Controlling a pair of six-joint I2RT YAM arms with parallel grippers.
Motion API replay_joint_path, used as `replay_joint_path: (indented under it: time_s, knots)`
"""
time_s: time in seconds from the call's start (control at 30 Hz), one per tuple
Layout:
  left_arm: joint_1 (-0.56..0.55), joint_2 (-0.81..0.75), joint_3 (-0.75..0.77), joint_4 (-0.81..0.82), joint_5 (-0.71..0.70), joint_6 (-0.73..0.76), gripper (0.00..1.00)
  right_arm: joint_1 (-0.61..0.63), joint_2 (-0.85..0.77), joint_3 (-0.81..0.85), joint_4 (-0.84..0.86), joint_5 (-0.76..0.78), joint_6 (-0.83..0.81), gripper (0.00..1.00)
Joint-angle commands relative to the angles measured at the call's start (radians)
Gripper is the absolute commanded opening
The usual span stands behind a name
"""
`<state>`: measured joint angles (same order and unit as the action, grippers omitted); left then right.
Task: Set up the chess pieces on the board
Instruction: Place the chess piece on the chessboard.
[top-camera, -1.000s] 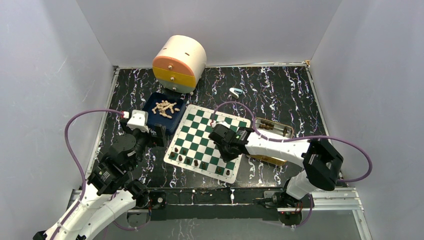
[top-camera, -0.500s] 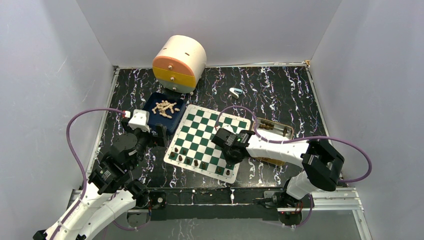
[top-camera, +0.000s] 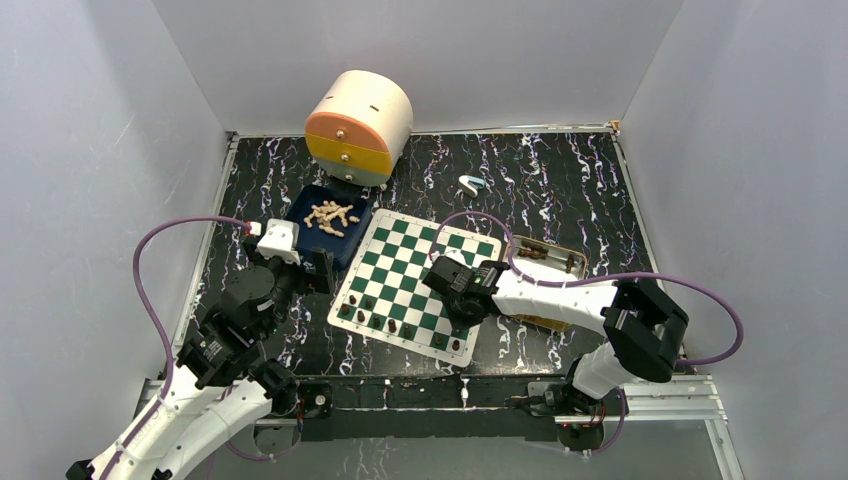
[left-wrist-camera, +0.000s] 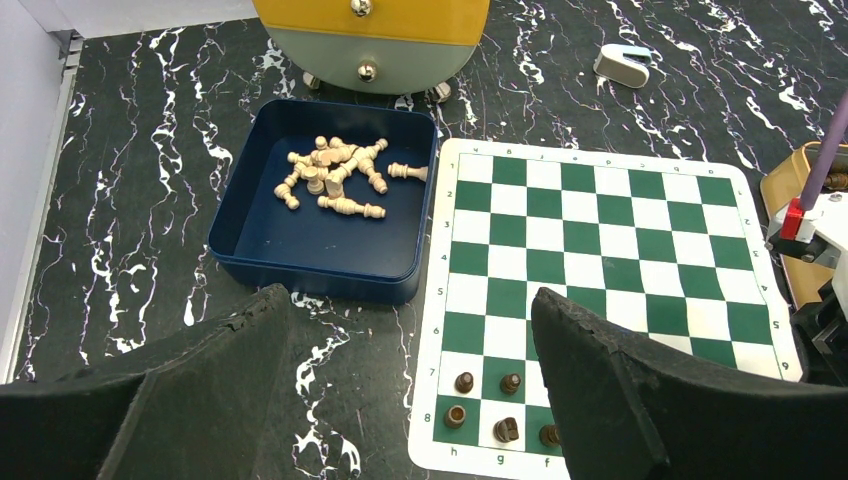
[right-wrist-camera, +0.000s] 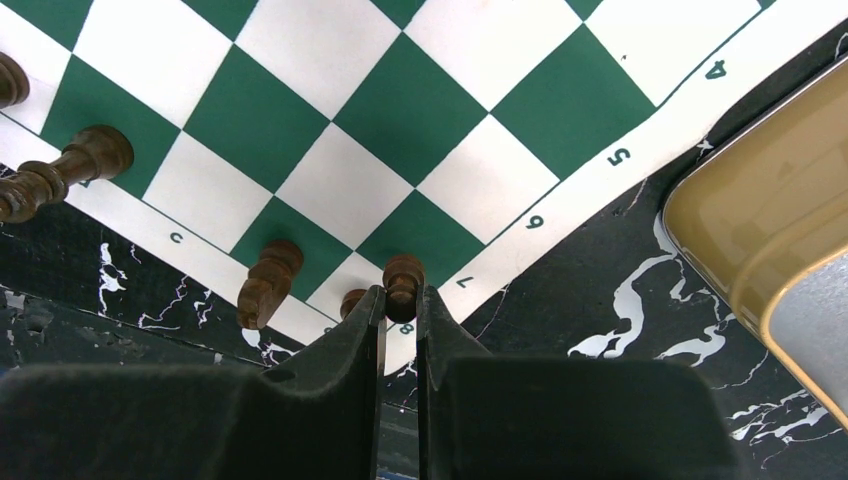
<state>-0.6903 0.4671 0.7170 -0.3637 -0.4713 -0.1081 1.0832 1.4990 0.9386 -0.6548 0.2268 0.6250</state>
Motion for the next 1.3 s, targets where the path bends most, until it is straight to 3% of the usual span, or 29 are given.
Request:
replay_joint_path:
  time_s: [0.0,0.5,0.77,1.27]
  knots:
    - [-0.003,-0.008,0.002,0.018,-0.005,-0.005,0.88,0.005,0.006,-0.001,0.024,-0.004,0.004,0.19]
    - [-0.003,-0.003,0.004,0.017,0.006,-0.010,0.88,0.003,0.020,-0.022,0.040,0.006,-0.005,0.21]
    - [-0.003,-0.008,0.004,0.016,0.002,-0.010,0.88,0.002,0.020,-0.009,0.032,0.000,-0.001,0.29]
    - [-0.003,-0.001,0.002,0.013,0.009,-0.013,0.88,-0.010,-0.053,0.107,-0.079,0.069,-0.008,0.32]
